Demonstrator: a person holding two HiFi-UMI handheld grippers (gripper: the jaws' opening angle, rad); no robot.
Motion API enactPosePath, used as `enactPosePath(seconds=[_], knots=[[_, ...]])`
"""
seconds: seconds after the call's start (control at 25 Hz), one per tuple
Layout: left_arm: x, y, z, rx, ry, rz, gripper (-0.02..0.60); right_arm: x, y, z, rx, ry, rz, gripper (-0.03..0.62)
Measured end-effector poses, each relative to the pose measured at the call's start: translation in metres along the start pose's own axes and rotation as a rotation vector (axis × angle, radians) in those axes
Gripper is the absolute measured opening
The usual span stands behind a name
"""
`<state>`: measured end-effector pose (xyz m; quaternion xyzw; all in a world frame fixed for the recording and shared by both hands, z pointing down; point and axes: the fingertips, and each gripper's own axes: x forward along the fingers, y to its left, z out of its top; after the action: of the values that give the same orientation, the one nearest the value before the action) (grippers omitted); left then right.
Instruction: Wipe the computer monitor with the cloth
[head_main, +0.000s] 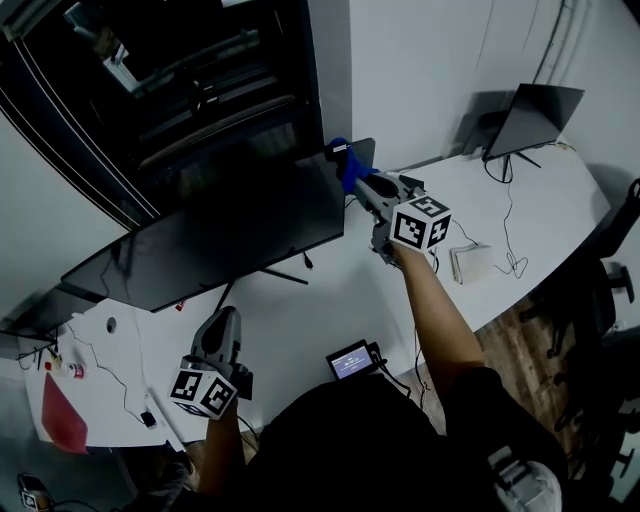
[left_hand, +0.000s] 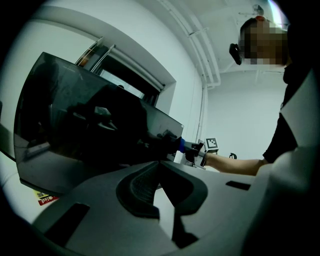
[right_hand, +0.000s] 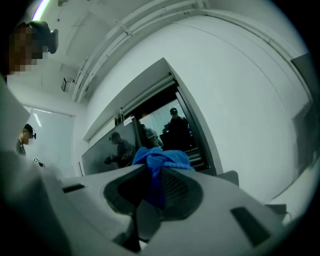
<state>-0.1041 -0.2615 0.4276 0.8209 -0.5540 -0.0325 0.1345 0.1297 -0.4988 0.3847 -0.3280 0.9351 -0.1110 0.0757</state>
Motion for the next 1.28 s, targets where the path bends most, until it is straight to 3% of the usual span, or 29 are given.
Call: enactPosePath(seconds=[0.72,1.28], knots=[[0.001,0.006,-0.017,-0.03,0.026,0.014,-0.006,-0.002,-0.025,-0.095,0.064,0.144,-0.074,0.06],[0.009,0.009,-0.023,-0.049,0.04,0.019,-0.006,-0.001,-0.039,-0.135,0.115,0.179,-0.109,0.06]])
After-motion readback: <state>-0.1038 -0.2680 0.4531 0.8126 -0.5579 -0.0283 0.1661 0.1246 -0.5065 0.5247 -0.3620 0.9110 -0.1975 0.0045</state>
